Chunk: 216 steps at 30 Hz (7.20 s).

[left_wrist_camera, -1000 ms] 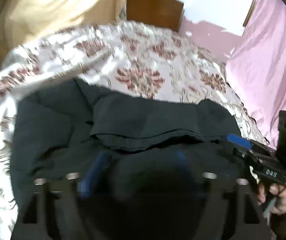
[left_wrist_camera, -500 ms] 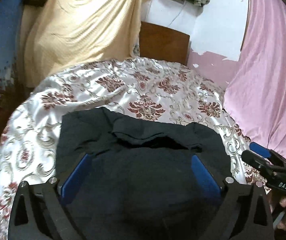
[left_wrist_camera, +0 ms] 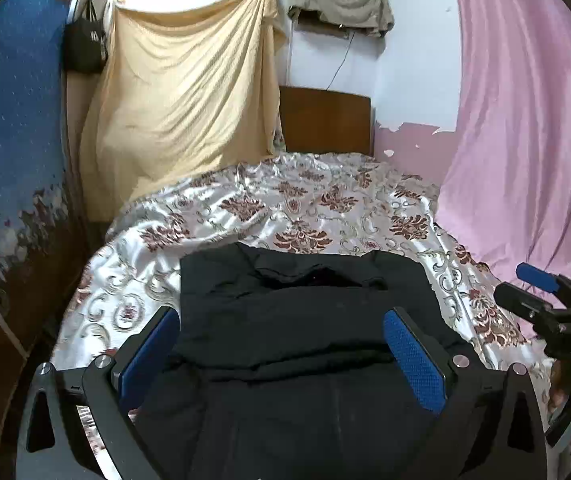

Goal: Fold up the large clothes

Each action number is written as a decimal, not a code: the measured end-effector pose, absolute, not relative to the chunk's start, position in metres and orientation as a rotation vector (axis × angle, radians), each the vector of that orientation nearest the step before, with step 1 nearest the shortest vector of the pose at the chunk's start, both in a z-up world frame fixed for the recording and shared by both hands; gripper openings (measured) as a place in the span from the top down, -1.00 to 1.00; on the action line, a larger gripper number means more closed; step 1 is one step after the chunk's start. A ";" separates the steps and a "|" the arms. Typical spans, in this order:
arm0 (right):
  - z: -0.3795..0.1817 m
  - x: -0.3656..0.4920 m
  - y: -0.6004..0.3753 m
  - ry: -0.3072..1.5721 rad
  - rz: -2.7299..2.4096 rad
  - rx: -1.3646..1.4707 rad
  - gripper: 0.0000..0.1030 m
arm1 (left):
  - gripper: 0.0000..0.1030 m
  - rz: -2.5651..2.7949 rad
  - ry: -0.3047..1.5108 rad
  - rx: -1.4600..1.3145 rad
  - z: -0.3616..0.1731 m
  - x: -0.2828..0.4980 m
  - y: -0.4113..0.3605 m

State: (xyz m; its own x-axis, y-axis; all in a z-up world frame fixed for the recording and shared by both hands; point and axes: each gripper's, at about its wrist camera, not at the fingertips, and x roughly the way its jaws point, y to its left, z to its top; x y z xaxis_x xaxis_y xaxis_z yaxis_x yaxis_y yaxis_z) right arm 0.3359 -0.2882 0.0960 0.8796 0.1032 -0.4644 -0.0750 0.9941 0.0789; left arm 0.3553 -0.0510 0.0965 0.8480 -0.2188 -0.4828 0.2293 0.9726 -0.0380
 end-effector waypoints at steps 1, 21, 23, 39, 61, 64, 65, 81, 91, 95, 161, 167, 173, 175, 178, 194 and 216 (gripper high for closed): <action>0.099 0.328 -0.286 0.481 0.091 0.058 -0.87 | -1.00 -0.232 0.493 0.031 0.099 0.346 -0.049; 0.124 0.195 -0.224 0.446 0.061 -0.105 -0.88 | -1.00 -0.209 0.460 0.123 0.098 0.235 -0.034; 0.126 0.188 -0.222 0.450 0.055 -0.106 -0.88 | -1.00 -0.211 0.466 0.131 0.094 0.229 -0.033; 0.104 0.147 -0.222 0.495 0.037 -0.096 -0.88 | -1.00 -0.219 0.541 0.185 0.066 0.189 -0.027; 0.044 0.121 -0.234 0.632 0.039 -0.082 -0.88 | -1.00 -0.189 0.648 0.249 0.028 0.175 -0.022; 0.037 0.120 -0.237 0.646 0.025 -0.079 -0.88 | -1.00 -0.185 0.662 0.250 0.022 0.175 -0.019; 0.035 0.119 -0.239 0.650 0.021 -0.076 -0.88 | -1.00 -0.183 0.668 0.251 0.020 0.176 -0.018; -0.009 0.119 -0.259 0.831 0.012 -0.144 -0.88 | -1.00 -0.327 0.824 0.422 -0.033 0.170 0.017; -0.037 0.108 -0.268 0.932 0.099 -0.118 -0.88 | -1.00 -0.412 0.946 0.526 -0.057 0.176 0.015; -0.044 0.109 -0.267 0.968 0.114 -0.138 -0.88 | -1.00 -0.397 0.965 0.562 -0.062 0.180 0.011; -0.005 0.209 -0.284 0.900 0.136 -0.108 -0.39 | -0.22 -0.242 0.856 0.613 -0.056 0.216 0.020; -0.014 0.187 -0.283 0.885 0.158 -0.159 -0.25 | 0.44 -0.259 0.739 0.668 -0.046 0.198 0.011; -0.037 0.157 -0.275 0.841 0.232 -0.198 0.41 | 0.64 -0.220 0.680 0.642 -0.038 0.200 0.008; -0.043 0.153 -0.275 0.840 0.226 -0.163 0.53 | 0.66 -0.193 0.668 0.656 -0.038 0.197 0.004; -0.042 0.147 -0.276 0.801 0.195 -0.146 0.65 | 0.68 -0.160 0.639 0.628 -0.034 0.191 0.001; -0.018 0.100 -0.282 0.700 0.158 -0.155 0.79 | 0.77 -0.148 0.587 0.498 -0.012 0.137 0.009; 0.038 0.069 -0.277 0.659 0.134 -0.094 0.82 | 0.77 -0.208 0.570 0.327 0.041 0.125 0.021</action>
State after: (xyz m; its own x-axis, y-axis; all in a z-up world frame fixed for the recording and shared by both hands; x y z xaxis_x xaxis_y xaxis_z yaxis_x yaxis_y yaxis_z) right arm 0.0694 -0.2765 0.0381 0.7826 0.0940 -0.6153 -0.1539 0.9871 -0.0448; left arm 0.1254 0.0214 0.0410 0.8228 -0.1024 -0.5590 0.2816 0.9279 0.2445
